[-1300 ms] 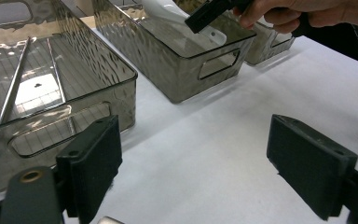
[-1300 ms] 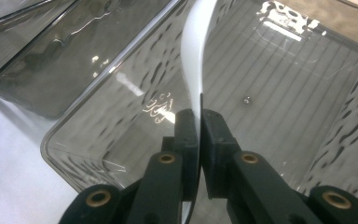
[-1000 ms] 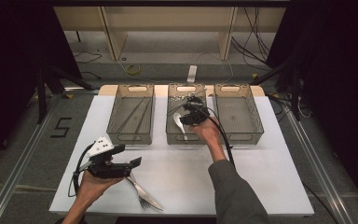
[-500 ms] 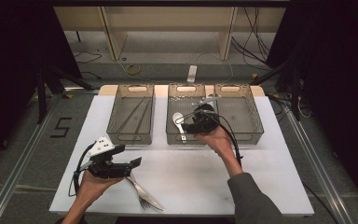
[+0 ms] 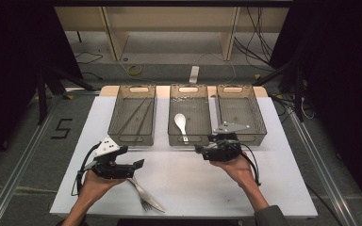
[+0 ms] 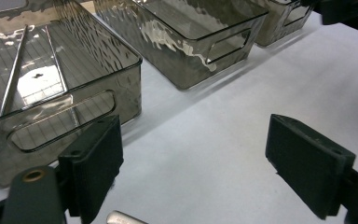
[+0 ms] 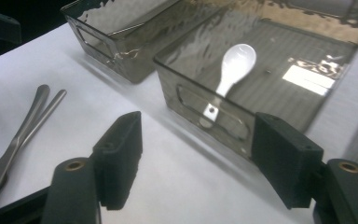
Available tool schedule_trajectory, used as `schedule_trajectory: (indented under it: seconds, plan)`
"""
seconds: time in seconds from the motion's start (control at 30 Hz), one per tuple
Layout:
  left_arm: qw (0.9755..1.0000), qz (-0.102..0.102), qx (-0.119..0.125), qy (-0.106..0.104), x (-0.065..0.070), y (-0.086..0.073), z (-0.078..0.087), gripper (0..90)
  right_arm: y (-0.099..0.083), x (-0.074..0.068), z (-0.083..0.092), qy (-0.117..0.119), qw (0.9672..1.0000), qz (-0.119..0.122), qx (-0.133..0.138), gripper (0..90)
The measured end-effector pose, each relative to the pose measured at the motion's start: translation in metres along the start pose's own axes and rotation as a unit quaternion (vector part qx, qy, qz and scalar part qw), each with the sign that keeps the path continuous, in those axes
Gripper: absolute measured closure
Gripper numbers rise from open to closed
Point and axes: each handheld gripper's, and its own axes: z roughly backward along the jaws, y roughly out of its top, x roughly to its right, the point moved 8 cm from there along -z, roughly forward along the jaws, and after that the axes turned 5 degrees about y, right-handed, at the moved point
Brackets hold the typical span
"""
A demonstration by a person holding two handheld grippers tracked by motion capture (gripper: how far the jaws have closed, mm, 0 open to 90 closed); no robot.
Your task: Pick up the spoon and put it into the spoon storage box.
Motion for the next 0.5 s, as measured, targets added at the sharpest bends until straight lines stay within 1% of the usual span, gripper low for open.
schedule_trajectory:
  seconds: [0.13, 0.2, 0.3, 0.37, 0.5]
  plan:
    - [1.0, -0.002, -0.003, 0.001, -0.002, -0.001, -0.002, 19.0, -0.015, 0.002, 0.015, -0.006, 0.9996, -0.017, 0.022, 34.0]
    - [1.0, -0.004, -0.005, 0.002, -0.002, -0.001, -0.002, 19.1, -0.02, 0.004, 0.021, -0.011, 0.9995, -0.016, 0.024, 33.7]
    - [1.0, -0.004, -0.006, 0.003, -0.004, -0.002, -0.002, 19.6, -0.025, 0.004, 0.029, -0.011, 0.999, -0.024, 0.034, 33.3]
    - [1.0, -0.004, -0.008, 0.003, -0.005, -0.003, -0.003, 19.8, -0.029, 0.005, 0.033, -0.016, 0.9988, -0.025, 0.039, 33.1]
    - [0.9999, -0.007, -0.011, 0.003, -0.006, -0.004, -0.004, 20.6, -0.036, 0.008, 0.042, -0.02, 0.998, -0.036, 0.048, 31.8]
